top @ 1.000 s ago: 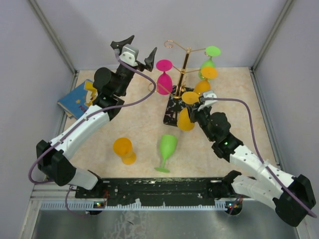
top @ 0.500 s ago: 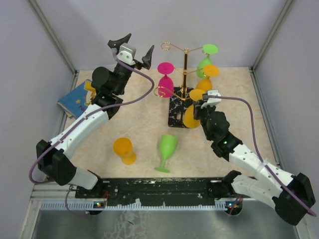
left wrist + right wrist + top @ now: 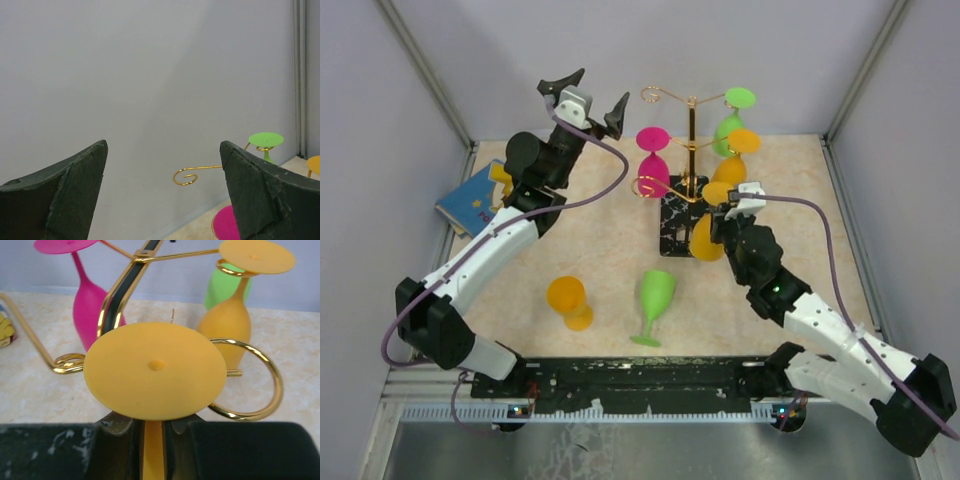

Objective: Place the wine glass upside down on the wine glass rack
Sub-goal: Turn the wine glass upside down at the wine rack.

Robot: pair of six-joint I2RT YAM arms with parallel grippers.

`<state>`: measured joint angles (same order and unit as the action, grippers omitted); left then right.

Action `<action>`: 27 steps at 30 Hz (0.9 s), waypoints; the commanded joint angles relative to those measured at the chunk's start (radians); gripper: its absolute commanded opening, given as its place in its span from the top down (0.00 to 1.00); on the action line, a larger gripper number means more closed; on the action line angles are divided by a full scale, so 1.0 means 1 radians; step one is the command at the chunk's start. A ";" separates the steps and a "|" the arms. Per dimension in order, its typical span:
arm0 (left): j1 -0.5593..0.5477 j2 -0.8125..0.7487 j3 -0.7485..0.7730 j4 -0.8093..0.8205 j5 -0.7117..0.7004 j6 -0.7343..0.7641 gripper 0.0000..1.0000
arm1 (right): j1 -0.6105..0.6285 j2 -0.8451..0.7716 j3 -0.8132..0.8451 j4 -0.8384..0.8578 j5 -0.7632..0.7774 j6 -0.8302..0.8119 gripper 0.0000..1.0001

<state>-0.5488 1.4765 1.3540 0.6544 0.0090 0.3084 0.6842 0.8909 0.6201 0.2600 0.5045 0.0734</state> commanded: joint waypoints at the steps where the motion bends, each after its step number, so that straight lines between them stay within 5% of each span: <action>1: 0.015 -0.022 -0.011 0.025 0.011 -0.029 0.01 | 0.059 -0.013 0.065 -0.094 -0.064 -0.017 1.00; 13: 0.019 -0.063 -0.052 0.027 -0.004 -0.034 0.01 | 0.210 0.058 0.146 -0.111 -0.101 -0.027 1.00; 27: 0.020 -0.118 -0.116 0.036 -0.033 -0.004 0.01 | 0.225 0.208 0.150 0.194 -0.135 -0.089 1.00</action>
<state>-0.5358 1.3907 1.2507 0.6575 -0.0051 0.2909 0.8997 1.0641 0.7250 0.3149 0.3843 0.0116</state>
